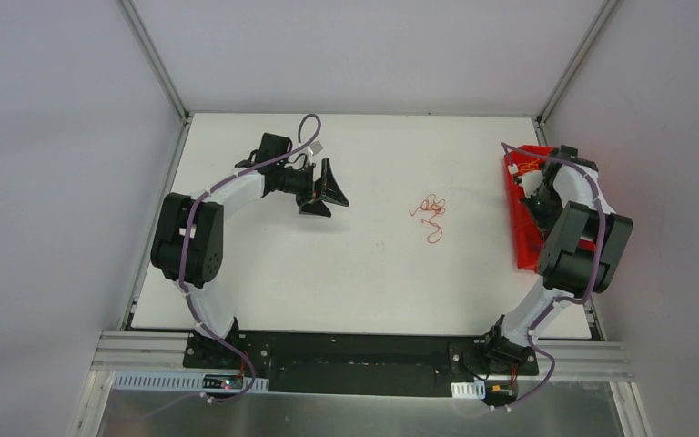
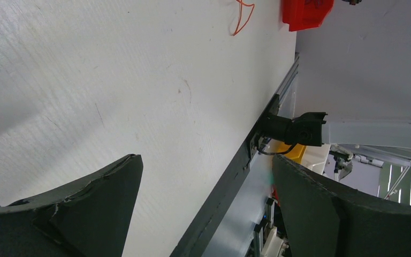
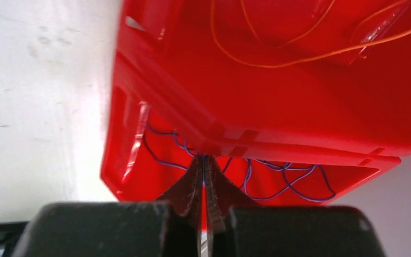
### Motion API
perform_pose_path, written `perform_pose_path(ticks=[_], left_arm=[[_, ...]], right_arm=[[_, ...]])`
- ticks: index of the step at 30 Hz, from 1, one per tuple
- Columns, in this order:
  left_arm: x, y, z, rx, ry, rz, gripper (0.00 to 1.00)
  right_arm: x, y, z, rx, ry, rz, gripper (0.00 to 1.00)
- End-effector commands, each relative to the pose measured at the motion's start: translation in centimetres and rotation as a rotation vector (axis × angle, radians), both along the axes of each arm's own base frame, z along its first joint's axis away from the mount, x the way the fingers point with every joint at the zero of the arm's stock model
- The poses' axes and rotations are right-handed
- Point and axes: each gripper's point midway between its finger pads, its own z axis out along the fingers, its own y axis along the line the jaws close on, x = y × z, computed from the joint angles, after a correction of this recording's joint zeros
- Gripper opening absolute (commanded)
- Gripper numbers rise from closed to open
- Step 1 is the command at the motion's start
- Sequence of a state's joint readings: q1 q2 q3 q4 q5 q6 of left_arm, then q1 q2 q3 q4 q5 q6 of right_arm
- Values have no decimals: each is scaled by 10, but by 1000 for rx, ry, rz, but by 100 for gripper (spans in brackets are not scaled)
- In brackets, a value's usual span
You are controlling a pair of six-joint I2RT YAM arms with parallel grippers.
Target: Untangle the cables
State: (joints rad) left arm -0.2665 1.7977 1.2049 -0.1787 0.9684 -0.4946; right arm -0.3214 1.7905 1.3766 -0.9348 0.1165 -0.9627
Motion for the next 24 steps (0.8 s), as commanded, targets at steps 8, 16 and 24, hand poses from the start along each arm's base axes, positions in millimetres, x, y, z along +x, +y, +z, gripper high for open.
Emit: perform_pose_path(ticks=[8,16,24], left_arm=[[0,2,3,-25,4,-1,94],[3,1,4,-33,0,4,94],[0,0,11,-47,-7,3,95]], right_arm=[[-2,10,12,-36,10,-35,22],[-3,54,74,229,-92,-52,48],[45,167,89,547,-174,35,79]])
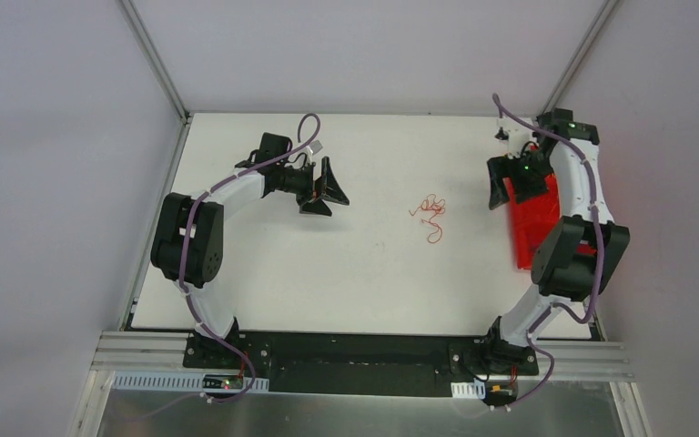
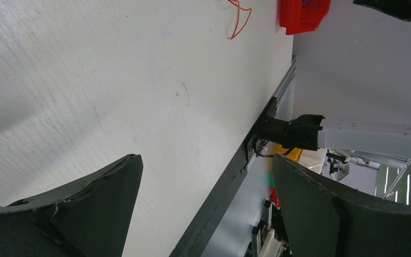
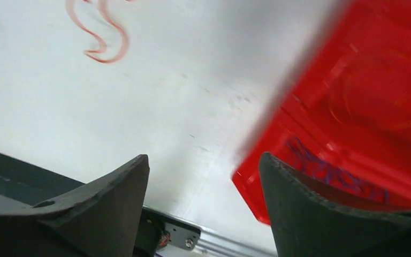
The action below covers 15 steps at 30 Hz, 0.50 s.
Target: Untangle the cables
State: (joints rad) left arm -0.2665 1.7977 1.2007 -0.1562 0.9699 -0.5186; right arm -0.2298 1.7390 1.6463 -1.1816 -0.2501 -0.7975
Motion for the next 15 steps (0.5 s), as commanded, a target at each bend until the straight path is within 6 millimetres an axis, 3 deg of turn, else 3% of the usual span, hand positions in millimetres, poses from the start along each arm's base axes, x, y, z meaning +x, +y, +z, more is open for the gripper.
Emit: perform_pose_path(ticks=[1,6,10,15], left_arm=[[-2,1,10,-38,-12,-9,95],[-1,2,13,-38,-18,-5,95],[-2,3,11,-36,-12,-2,95],[-2,3,12,-40,-6,-1,95]], right_arm=[[21,83,5,186,-27,99,81],[38,120,-36,45,-69,381,91],[53,130,-73,-119,-144,521,94],[70,140,-97,-166,-149,555,99]])
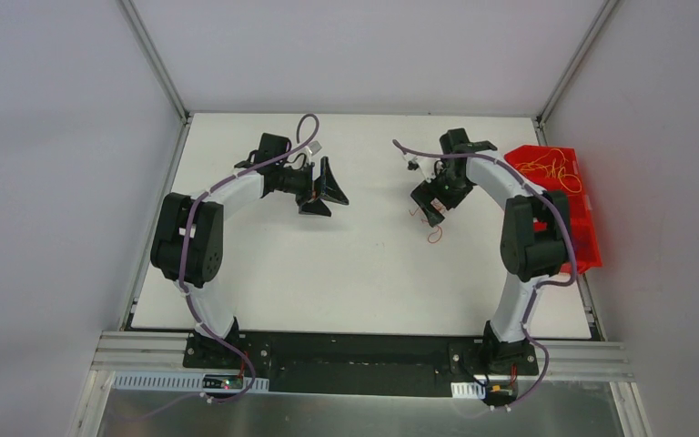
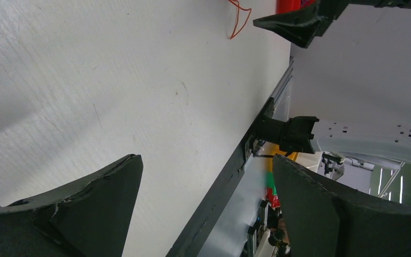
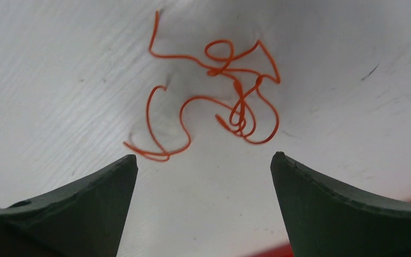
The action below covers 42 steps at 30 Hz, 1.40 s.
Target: Untangle the cables
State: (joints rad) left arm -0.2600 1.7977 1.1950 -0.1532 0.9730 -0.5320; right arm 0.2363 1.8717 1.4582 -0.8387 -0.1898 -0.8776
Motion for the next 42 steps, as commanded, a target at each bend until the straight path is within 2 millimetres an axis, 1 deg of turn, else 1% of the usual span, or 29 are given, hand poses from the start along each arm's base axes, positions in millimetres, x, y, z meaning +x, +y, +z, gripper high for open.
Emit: perform_pose_path(ticks=[1,4,6,7,8,11,12,13,14,16,17,18,19,20,22,23,24,25,26,27,28,29,30,31,33,35,38,40,42], left_arm=[[-2,1,12,-37,-19,-13,95],[-2,1,11,-36,-17,-12,95],[-2,1,11,-36,-15,-11,95],[-1,0,11,-35,-17,-10,95],[-1,1,11,-35,-17,-9,95],[-1,2,12,-33,-21,-5,95],[-1,2,11,-33,-21,-5,95],[-1,3,12,-32,-22,-4,95],[-1,3,12,-32,-23,-4,95],[-1,4,12,-32,-24,-3,95],[-1,5,12,-29,-29,-3,95],[-2,7,12,-26,-31,-2,95],[-2,8,12,-23,-35,-1,95],[-3,10,12,-20,-38,2,95],[-4,12,13,-14,-49,3,95],[-5,13,13,-12,-55,3,95],[-5,13,14,-8,-61,2,95],[-6,14,16,-5,-69,1,95],[-6,14,18,0,-83,-2,95],[-7,15,20,7,-96,-4,95],[-7,16,20,15,-104,-3,95],[-7,17,22,19,-114,-5,95],[-8,18,23,22,-118,-6,95],[-9,18,23,23,-117,-6,95],[-11,18,22,25,-112,-8,95],[-12,19,22,25,-110,-9,95],[-12,18,20,23,-99,-9,95],[-10,17,20,19,-95,-12,95],[-9,17,19,18,-94,-13,95]], right_arm=[[41,-3,-12,-58,-125,39,99],[51,1,-27,-67,-128,77,99],[58,6,-32,-63,-126,102,99],[61,10,-33,-57,-124,111,97],[65,12,-34,-47,-123,116,94],[70,21,-34,-11,-108,130,80],[69,25,-33,7,-100,140,72],[68,28,-32,23,-91,151,62],[65,31,-31,36,-82,160,46],[57,32,-28,41,-55,171,10],[50,31,-23,42,-31,168,0],[47,32,-13,52,-26,153,0],[45,34,1,73,-29,133,0],[46,38,20,108,-50,111,0],[55,47,76,219,-147,29,0],[60,47,100,270,-189,-18,0],[66,39,118,279,-230,-88,0],[68,24,122,207,-260,-112,0],[62,6,119,91,-259,-102,0],[56,-16,113,-35,-246,-105,0],[53,-45,106,-153,-237,-150,0],[48,-73,101,-225,-222,-210,0],[45,-99,100,-270,-205,-276,0],[42,-126,102,-298,-195,-359,0],[33,-173,109,-328,-158,-521,0],[22,-212,115,-356,-131,-655,0],[12,-253,119,-405,-139,-789,0],[10,-272,115,-432,-142,-864,0],[12,-282,112,-438,-146,-931,0]])
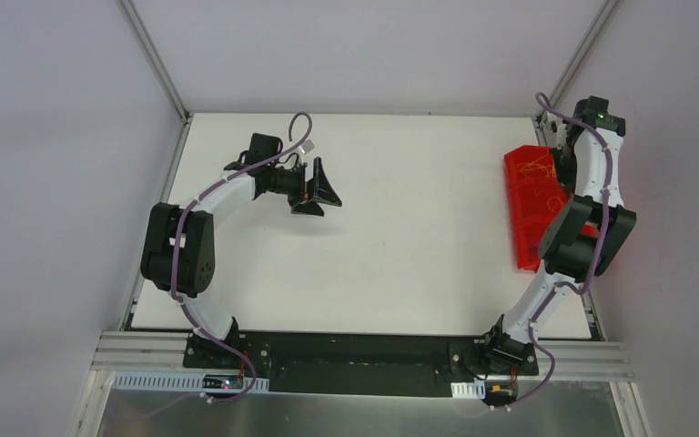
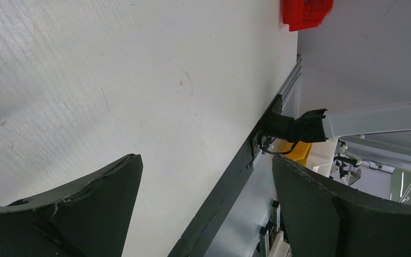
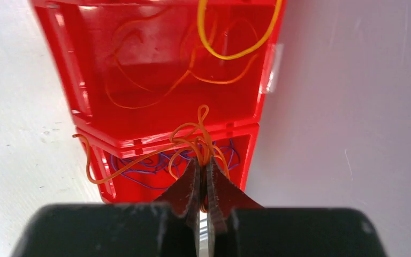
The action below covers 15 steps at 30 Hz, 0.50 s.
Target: Untangle the cables
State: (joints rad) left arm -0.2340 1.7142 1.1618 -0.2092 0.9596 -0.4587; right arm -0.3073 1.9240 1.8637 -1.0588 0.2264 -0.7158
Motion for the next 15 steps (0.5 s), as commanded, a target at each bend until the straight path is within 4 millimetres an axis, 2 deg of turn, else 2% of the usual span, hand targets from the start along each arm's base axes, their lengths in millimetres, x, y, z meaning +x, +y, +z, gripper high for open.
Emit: perform_pose_path(ticks=[1,8,15], left_arm=[[1,1,8,-6,-36,-13,95],[-1,0,5,-15,-5,-22,95],[-1,3,5,2,-16,-35,95]], right_arm=[[-2,-14,14,-60,-28,-155,0],[32,-15,6,-41,-183,-286,0],[39,-23,-15,-128,-239,-338,0]])
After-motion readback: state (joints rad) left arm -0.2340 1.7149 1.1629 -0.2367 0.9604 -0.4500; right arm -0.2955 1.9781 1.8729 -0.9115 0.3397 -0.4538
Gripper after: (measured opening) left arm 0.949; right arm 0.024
